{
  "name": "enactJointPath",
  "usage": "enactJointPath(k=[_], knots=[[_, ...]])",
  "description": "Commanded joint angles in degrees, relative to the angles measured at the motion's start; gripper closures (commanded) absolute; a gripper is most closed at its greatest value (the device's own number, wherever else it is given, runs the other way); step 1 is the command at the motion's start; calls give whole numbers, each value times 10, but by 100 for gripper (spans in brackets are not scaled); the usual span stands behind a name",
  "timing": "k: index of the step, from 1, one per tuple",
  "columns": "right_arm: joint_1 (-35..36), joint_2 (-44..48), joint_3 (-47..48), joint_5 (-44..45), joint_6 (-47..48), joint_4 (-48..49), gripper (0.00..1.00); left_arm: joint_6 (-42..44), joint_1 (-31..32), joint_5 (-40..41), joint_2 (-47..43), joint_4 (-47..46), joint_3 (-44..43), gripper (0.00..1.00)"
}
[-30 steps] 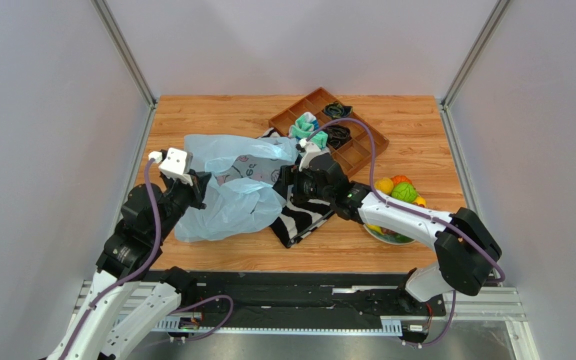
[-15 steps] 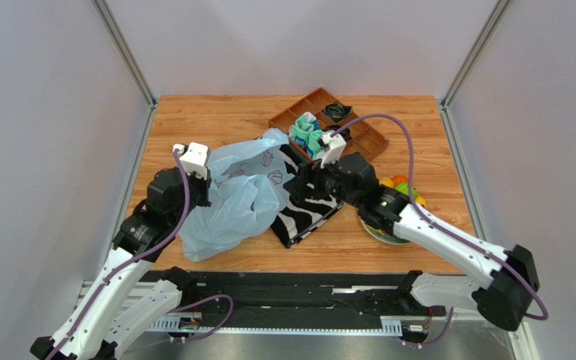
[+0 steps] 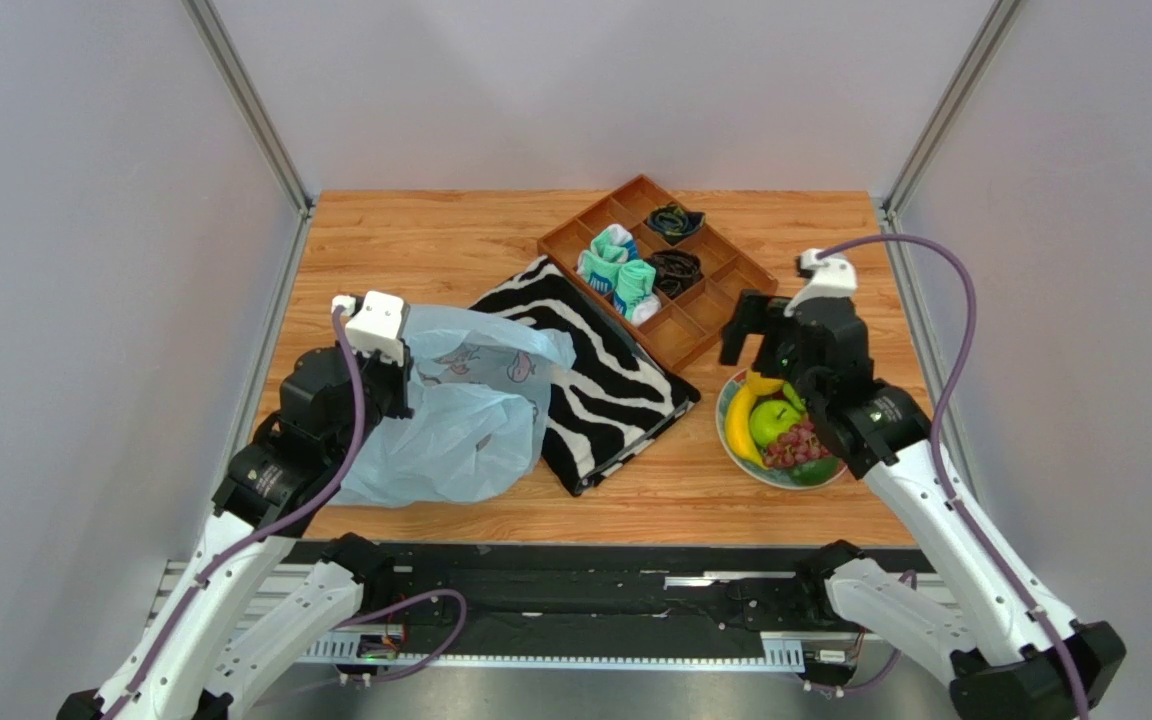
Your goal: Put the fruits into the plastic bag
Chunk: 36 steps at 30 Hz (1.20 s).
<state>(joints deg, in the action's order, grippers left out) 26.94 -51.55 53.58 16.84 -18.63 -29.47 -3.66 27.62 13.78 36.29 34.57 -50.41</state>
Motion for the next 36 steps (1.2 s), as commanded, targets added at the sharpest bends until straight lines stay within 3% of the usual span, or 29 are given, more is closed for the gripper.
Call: enactJointPath(k=[1, 5, 11, 26, 36], knots=[[-131, -15, -14, -66, -19, -67, 7, 10, 1, -13, -2, -7, -5, 100], [-215, -29, -23, -80, -8, -64, 5, 8, 1, -16, -3, -6, -6, 100], [-284, -60, -36, -113, -18, -57, 4, 9, 1, -17, -2, -6, -6, 100], [-291, -97, -62, -56, -51, -24, 6, 12, 1, -29, 4, -6, -5, 100], [-297, -116, -73, -66, -57, 6, 10, 10, 1, -34, 8, -6, -5, 100]])
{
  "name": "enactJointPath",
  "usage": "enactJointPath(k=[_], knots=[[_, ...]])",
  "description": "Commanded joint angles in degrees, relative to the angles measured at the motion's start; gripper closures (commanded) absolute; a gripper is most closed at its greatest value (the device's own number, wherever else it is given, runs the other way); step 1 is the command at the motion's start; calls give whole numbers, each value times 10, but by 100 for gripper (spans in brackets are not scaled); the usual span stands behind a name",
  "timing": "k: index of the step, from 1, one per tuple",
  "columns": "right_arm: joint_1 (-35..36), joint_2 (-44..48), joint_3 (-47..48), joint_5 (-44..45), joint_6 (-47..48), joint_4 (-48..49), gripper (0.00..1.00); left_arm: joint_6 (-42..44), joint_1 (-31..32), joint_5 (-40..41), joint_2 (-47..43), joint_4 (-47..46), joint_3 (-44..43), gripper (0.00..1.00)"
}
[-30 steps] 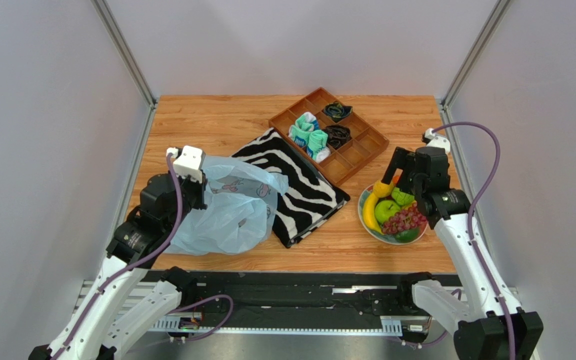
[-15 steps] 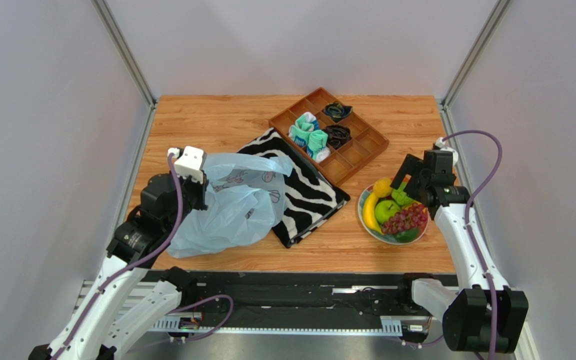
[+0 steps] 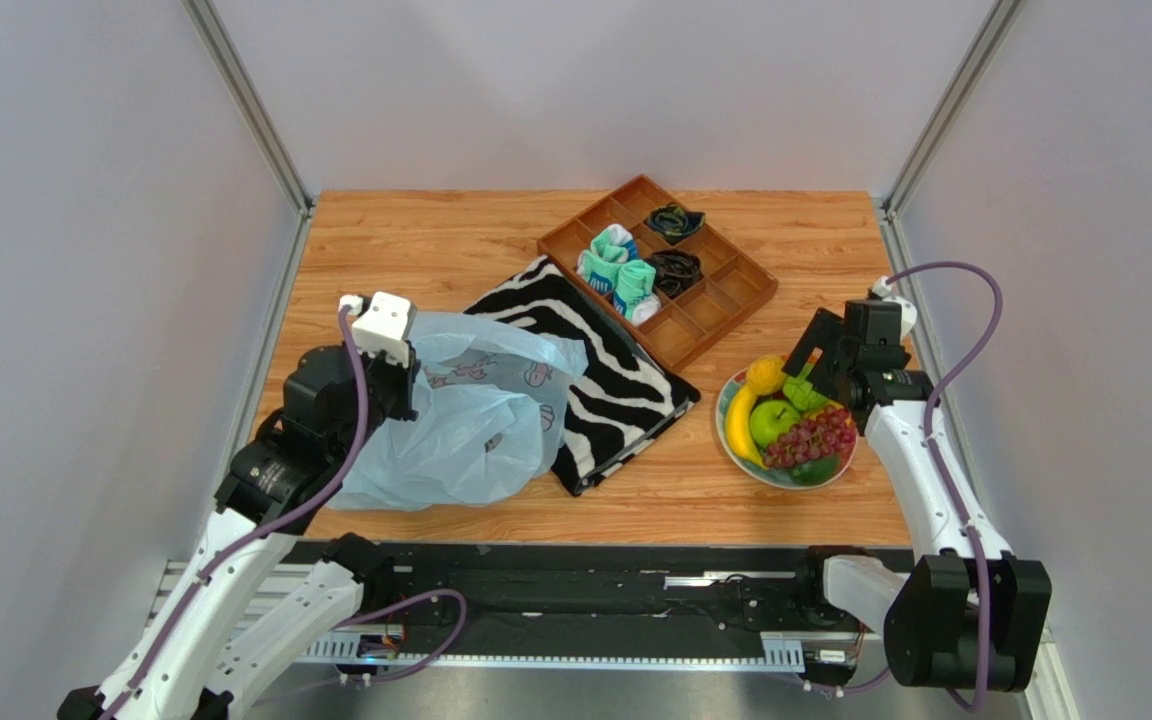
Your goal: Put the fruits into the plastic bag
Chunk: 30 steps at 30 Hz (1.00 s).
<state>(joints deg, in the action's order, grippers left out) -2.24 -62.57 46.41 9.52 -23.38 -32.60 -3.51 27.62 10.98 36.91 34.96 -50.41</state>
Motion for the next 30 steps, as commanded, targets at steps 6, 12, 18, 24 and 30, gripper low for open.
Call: enactJointPath(k=[6, 12, 18, 24, 30], knots=[[-7, -9, -5, 8, -9, 45, 12, 10, 1, -6, 4, -9, -5, 100], [-7, -17, -8, 6, -9, 51, 15, 10, 1, -6, 5, -9, -5, 100], [-7, -20, -10, 7, -7, 49, 16, 10, 1, -6, 5, -9, -5, 100], [-7, -26, -12, 3, -9, 53, 18, 10, 1, -6, 5, -9, -6, 100], [-7, -31, -11, -1, -8, 52, 19, 9, 1, -6, 6, -8, -6, 100]])
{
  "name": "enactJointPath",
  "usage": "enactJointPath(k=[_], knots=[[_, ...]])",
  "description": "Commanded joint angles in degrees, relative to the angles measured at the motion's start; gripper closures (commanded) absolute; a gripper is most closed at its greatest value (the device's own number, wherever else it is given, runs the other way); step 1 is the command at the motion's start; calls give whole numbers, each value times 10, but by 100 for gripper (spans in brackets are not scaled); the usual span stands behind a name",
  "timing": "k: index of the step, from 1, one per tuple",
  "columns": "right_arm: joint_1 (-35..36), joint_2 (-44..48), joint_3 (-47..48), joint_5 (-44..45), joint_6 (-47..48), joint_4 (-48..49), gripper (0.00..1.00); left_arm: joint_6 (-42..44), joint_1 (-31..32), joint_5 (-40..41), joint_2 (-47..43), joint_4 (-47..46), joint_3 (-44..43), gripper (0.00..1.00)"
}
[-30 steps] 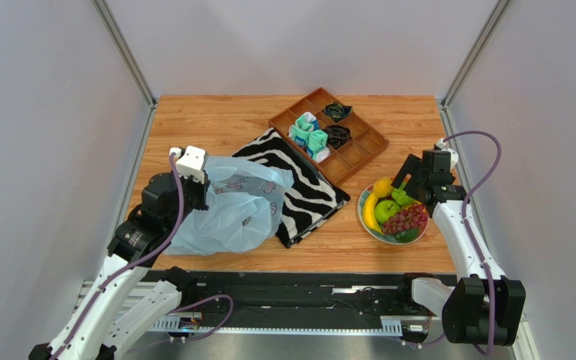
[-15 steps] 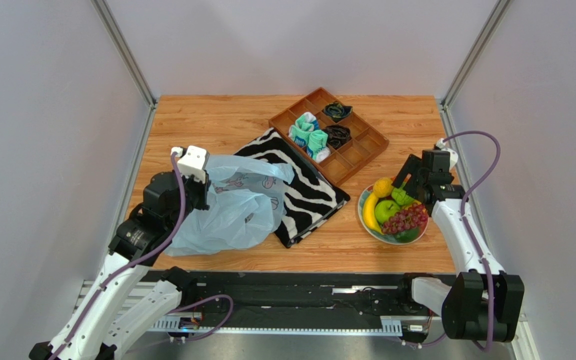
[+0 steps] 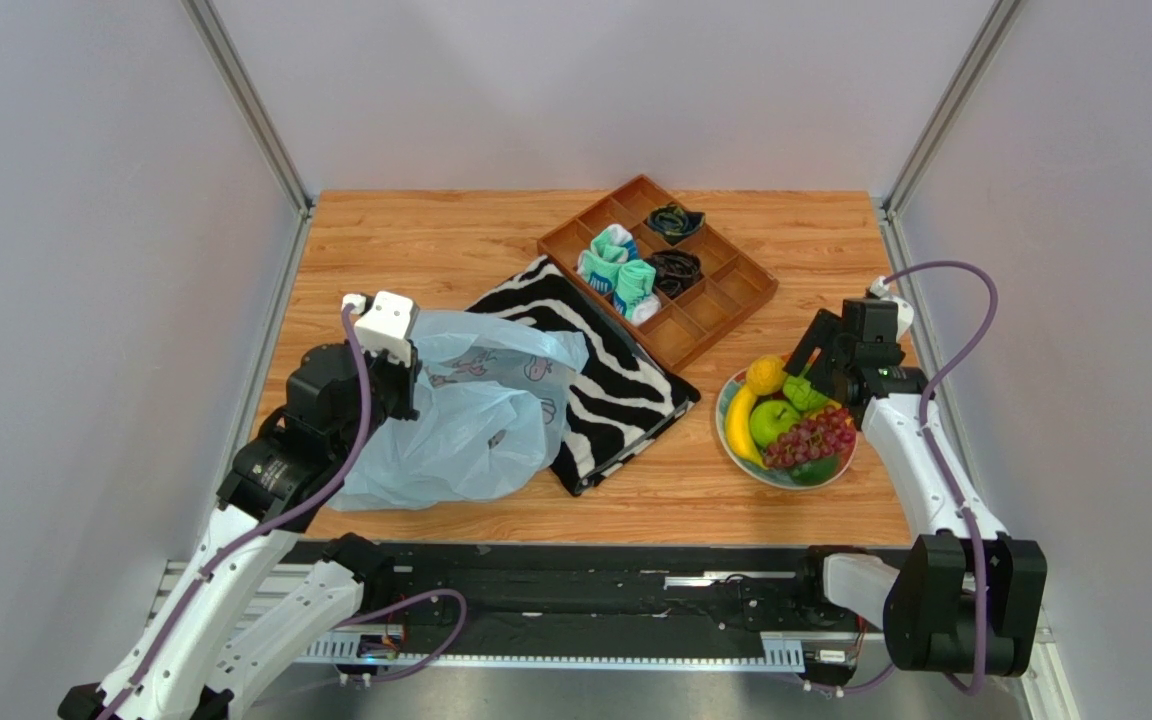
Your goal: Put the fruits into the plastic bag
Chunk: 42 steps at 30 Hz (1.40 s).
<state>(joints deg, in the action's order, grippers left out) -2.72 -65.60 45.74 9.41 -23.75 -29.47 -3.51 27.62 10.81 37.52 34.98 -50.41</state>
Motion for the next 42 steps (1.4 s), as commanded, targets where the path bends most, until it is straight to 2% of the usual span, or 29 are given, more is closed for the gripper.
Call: enactJointPath(k=[1, 5, 21, 35, 39, 42], knots=[[-3, -1, -5, -1, -4, 21, 20, 9, 1, -4, 0, -8, -6, 100], [-3, -4, -7, -3, -3, 23, 20, 10, 1, -5, -1, -8, -6, 100], [-3, 13, -9, 2, -1, 21, 36, 9, 1, -6, -3, -8, -6, 100], [-3, 69, 3, 34, -1, 1, 41, 8, 1, -10, -5, -8, -6, 100], [11, 121, 16, 53, -5, -11, 49, 7, 1, -10, -4, -8, -6, 100], [57, 171, 28, 69, -5, -5, 51, 6, 1, -21, -4, -9, -7, 100]])
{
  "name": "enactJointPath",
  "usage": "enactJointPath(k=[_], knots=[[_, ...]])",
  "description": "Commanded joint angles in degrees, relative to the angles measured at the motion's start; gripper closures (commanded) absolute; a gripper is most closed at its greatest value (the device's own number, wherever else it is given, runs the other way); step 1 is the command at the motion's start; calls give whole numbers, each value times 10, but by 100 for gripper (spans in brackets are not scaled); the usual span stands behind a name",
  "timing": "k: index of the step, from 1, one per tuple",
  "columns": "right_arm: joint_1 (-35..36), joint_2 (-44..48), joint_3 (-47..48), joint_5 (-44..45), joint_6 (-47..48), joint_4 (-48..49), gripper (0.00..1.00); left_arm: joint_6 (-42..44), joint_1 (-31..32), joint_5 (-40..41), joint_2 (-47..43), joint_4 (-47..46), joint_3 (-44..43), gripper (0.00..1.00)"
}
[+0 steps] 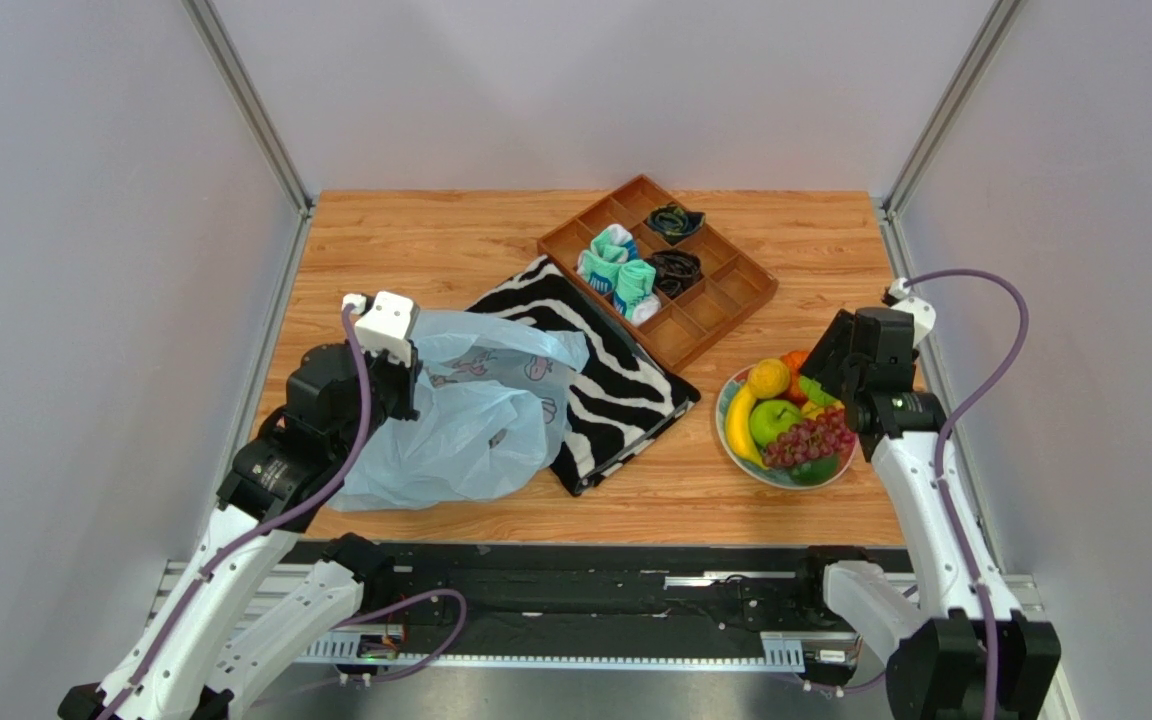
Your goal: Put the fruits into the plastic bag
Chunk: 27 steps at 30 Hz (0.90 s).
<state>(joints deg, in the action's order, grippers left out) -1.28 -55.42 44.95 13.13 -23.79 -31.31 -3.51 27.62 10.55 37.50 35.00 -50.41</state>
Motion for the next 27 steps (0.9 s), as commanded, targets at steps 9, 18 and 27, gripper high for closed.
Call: enactJointPath(k=[9, 18, 27], knots=[[262, 46, 56, -24, -76, 99, 55, 7, 1, -26, -9, -16, -3, 100], [452, -130, 62, -73, -111, 236, 56, 10, 1, -28, -13, -20, -1, 100], [501, -210, 87, -129, -139, 304, 57, 11, 1, -35, -12, -22, 0, 100]])
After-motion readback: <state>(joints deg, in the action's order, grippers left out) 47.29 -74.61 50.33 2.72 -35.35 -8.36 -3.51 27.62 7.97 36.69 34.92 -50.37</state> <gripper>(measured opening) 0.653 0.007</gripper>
